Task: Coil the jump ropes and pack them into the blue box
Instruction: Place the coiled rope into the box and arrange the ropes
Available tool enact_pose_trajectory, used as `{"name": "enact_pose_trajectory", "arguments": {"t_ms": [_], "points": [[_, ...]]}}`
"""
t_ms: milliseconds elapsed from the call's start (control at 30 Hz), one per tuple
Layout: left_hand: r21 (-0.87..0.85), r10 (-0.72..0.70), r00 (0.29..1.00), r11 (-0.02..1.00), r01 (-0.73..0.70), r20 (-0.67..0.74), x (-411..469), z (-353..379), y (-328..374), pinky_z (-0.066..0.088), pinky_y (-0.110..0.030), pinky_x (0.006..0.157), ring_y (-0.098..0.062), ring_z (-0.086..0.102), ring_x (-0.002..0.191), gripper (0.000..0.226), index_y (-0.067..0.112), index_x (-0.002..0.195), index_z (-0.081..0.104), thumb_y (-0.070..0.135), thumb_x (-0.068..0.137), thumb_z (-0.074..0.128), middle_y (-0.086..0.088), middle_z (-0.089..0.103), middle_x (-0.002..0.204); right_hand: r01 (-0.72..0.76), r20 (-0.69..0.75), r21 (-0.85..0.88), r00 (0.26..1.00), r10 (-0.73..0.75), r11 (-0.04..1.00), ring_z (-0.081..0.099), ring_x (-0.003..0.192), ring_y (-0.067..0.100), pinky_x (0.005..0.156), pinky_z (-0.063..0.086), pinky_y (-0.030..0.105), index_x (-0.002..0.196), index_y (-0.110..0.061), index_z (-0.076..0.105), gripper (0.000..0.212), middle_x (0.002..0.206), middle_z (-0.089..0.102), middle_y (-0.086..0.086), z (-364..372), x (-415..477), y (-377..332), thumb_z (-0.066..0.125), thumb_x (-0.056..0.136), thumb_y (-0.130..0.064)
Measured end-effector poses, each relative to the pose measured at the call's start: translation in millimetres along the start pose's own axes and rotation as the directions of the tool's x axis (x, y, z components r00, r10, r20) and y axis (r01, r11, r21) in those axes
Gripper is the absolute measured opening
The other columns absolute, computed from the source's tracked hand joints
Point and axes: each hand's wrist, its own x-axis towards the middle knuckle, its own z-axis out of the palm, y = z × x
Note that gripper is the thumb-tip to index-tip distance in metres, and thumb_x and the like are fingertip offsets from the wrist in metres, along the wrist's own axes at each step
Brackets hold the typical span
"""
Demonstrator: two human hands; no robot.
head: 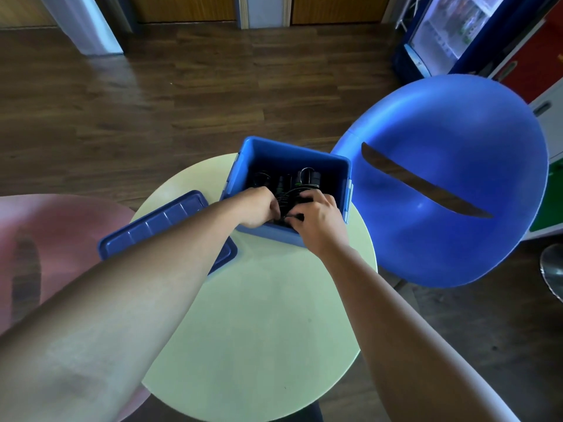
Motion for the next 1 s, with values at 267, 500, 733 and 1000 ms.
{"name": "enact_pose_trajectory", "arguments": {"t_ms": [267, 500, 733, 1000], "points": [[-0.031, 0.048, 0.994, 0.998, -0.052, -0.096, -19, -9, -7, 0.038, -0.015, 0.048, -0.005, 0.058, 0.07, 0.011, 0.025, 0.095, 0.074, 0.022, 0.091, 0.064, 0.014, 0.065, 0.08, -0.073, 0.041, -0.111, 0.996, 0.078, 0.991, 0.043, 0.121, 0.027, 0.094, 0.04, 0.036, 0.093, -0.027, 0.076, 0.015, 0.134, 0.049, -0.003, -4, 3, -16, 0.063, 0.092, -0.019], [-0.139, 0.107, 0.989, 0.983, -0.121, -0.103, -31, -14, -17, 0.053, -0.032, 0.078, -0.012, 0.064, 0.089, 0.015, 0.037, 0.1, 0.072, 0.027, 0.09, 0.065, 0.018, 0.067, 0.087, -0.053, -0.04, -0.028, 0.998, 0.052, 0.998, 0.05, 0.111, 0.031, 0.091, 0.045, 0.041, 0.099, -0.016, 0.063, 0.018, 0.118, 0.057, 0.004, -4, -2, -14, 0.069, 0.087, -0.028], [-0.204, 0.187, 0.965, 0.953, -0.224, -0.186, -33, -13, -6, 0.052, -0.032, 0.091, -0.01, 0.066, 0.094, 0.019, 0.035, 0.106, 0.072, 0.025, 0.091, 0.065, 0.012, 0.073, 0.093, -0.061, -0.163, 0.081, 0.984, 0.074, 0.995, 0.054, 0.102, 0.033, 0.088, 0.045, 0.039, 0.096, -0.01, 0.066, 0.015, 0.109, 0.059, 0.011, -11, -12, -5, 0.063, 0.092, -0.024], [-0.166, 0.078, 0.913, 0.974, -0.155, -0.4, -19, -6, 1, 0.052, -0.035, 0.076, -0.015, 0.065, 0.085, 0.01, 0.03, 0.097, 0.057, 0.034, 0.091, 0.064, 0.014, 0.069, 0.084, -0.084, -0.244, 0.158, 0.962, 0.121, 0.984, 0.054, 0.095, 0.029, 0.087, 0.046, 0.04, 0.091, -0.009, 0.065, 0.012, 0.103, 0.06, 0.01, -25, -21, 6, 0.059, 0.093, -0.019]]}}
